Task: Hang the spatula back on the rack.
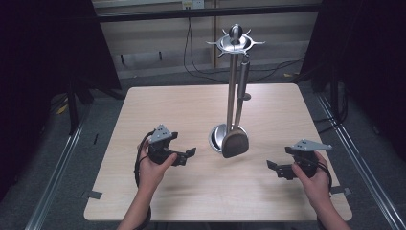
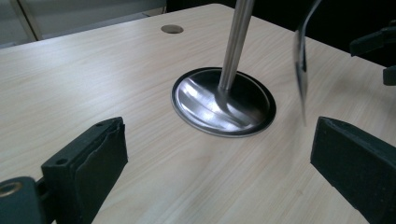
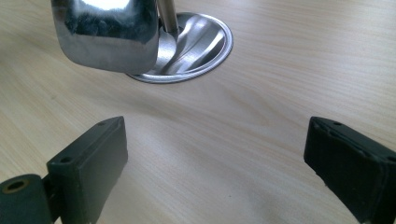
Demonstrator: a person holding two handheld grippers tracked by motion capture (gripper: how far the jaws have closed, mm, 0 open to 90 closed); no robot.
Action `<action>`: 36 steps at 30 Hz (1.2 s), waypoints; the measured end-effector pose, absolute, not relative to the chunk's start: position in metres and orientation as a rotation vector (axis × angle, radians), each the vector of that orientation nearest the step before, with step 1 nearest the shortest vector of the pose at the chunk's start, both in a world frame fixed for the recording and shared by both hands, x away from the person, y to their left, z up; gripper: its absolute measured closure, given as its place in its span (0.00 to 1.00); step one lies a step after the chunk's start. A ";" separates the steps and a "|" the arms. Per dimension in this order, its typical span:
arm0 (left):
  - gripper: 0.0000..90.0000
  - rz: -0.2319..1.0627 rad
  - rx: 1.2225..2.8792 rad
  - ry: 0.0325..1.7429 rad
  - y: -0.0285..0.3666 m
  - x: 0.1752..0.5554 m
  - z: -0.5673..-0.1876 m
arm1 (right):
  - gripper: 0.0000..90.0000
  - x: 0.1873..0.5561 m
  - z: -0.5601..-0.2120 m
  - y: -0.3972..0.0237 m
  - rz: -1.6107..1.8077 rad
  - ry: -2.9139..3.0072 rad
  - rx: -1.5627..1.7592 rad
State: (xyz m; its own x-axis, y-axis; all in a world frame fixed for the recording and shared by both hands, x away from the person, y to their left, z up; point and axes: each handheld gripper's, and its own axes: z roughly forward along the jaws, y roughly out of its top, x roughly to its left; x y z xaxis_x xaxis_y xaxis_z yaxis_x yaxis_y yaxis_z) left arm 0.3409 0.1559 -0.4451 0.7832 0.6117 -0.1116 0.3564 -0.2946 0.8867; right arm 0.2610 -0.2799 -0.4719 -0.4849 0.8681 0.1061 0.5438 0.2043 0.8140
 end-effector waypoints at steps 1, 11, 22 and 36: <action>0.04 0.303 1.914 0.736 0.158 0.341 -0.446 | 0.06 0.261 -0.472 -0.280 1.180 2.110 1.315; 0.05 0.320 1.925 0.759 0.170 0.340 -0.456 | 0.06 0.261 -0.473 -0.280 1.172 2.111 1.311; 0.05 0.323 1.937 0.783 0.176 0.341 -0.464 | 0.06 0.261 -0.474 -0.282 1.165 2.109 1.313; 0.06 0.334 1.954 0.846 0.189 0.342 -0.477 | 0.06 0.261 -0.475 -0.286 1.163 2.101 1.309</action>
